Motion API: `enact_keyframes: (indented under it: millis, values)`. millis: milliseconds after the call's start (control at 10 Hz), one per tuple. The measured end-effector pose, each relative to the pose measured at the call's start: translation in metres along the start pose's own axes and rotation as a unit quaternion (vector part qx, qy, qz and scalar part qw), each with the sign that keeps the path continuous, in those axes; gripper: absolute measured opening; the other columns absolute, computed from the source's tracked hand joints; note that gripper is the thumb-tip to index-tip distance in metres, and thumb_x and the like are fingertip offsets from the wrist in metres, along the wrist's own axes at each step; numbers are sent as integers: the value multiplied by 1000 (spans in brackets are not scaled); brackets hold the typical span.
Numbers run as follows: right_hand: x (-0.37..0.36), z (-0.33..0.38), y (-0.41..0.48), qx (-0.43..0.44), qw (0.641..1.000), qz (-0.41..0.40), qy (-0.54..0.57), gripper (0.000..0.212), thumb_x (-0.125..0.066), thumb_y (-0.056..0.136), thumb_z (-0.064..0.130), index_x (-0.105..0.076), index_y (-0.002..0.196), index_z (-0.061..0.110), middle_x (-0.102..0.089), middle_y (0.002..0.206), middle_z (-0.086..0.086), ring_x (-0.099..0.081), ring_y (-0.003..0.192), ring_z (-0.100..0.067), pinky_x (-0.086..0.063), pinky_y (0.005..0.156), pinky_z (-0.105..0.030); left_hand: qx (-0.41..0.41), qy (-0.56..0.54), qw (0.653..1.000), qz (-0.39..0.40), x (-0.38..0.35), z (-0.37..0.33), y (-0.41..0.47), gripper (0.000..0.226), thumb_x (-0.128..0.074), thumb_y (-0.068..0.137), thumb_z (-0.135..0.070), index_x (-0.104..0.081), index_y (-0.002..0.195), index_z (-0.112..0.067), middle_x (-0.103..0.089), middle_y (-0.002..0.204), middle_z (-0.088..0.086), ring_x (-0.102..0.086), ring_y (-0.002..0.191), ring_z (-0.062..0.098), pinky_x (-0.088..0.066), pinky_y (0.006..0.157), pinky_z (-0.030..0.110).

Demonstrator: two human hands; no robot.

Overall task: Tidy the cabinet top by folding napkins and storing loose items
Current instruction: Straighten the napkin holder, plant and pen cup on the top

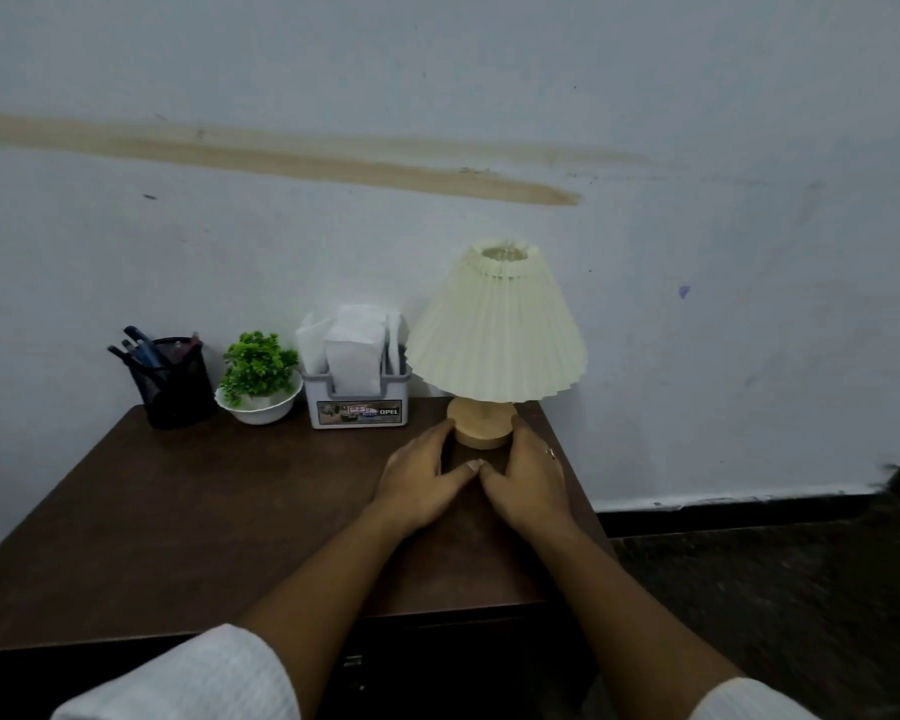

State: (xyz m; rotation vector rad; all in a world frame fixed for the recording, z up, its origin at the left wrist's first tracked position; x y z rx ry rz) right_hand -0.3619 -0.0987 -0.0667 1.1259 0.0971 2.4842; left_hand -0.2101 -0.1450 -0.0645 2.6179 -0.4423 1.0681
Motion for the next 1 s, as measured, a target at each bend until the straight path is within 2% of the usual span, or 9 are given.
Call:
enact_keyframes:
  millis: [200, 400, 600, 700, 800, 900, 1000]
  values:
    - [-3, -6, 4, 1, 1000, 6, -7, 74, -66, 87, 42, -38, 150, 15, -55, 143, -5, -49, 134, -26, -41, 110, -40, -8, 23, 1000, -20, -6, 4, 13, 73, -63, 91, -45, -36, 154, -19, -44, 156, 3, -41, 143, 21, -34, 117, 40]
    - [-4, -6, 6, 8, 999, 9, -31, 75, -65, 87, 40, -35, 151, 13, -54, 145, -7, -48, 136, -27, -39, 112, -40, -16, 30, 999, -21, -8, 6, 15, 72, -63, 92, -40, -35, 154, -17, -43, 157, 4, -40, 144, 21, -33, 118, 39]
    - [-3, -2, 1, 18, 998, 7, -63, 71, -65, 87, 39, -39, 146, 9, -53, 143, -9, -47, 136, -27, -37, 115, -41, -27, 23, 999, -11, -2, 6, 10, 70, -62, 93, -38, -34, 155, -19, -43, 157, 3, -40, 143, 21, -35, 116, 41]
    - [-3, 2, -11, 26, 996, 16, -82, 63, -65, 86, 42, -46, 138, 13, -56, 136, -7, -49, 132, -26, -37, 114, -45, -21, 26, 999, -11, 8, 9, -10, 68, -61, 95, -36, -34, 155, -20, -42, 157, 2, -40, 143, 20, -34, 116, 39]
    - [-2, 18, -31, 49, 989, 82, -111, 58, -65, 87, 45, -50, 135, 16, -57, 134, -6, -50, 129, -25, -39, 111, -43, -6, 44, 999, 15, 28, 16, -43, 69, -61, 96, -35, -33, 156, -18, -38, 159, 4, -36, 146, 19, -30, 119, 35]
    - [-4, 44, -46, 88, 985, 122, -87, 67, -66, 89, 40, -43, 146, 15, -51, 144, -8, -45, 136, -26, -37, 113, -40, -5, 60, 998, 15, 53, 24, -66, 69, -63, 96, -33, -33, 155, -15, -38, 159, 6, -35, 146, 19, -28, 119, 30]
    - [-2, 74, -53, 140, 976, 151, -69, 68, -67, 90, 36, -40, 149, 14, -49, 147, -10, -45, 137, -26, -38, 113, -36, -10, 74, 997, -10, 84, 28, -82, 69, -64, 95, -33, -35, 154, -13, -40, 158, 7, -37, 145, 20, -30, 117, 28]
Point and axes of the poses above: each hand's wrist, its own y-axis towards the middle knuckle, its own x-axis out of the back of the hand, z = x × y, the point moved 1 cm from there along y, towards the middle knuckle
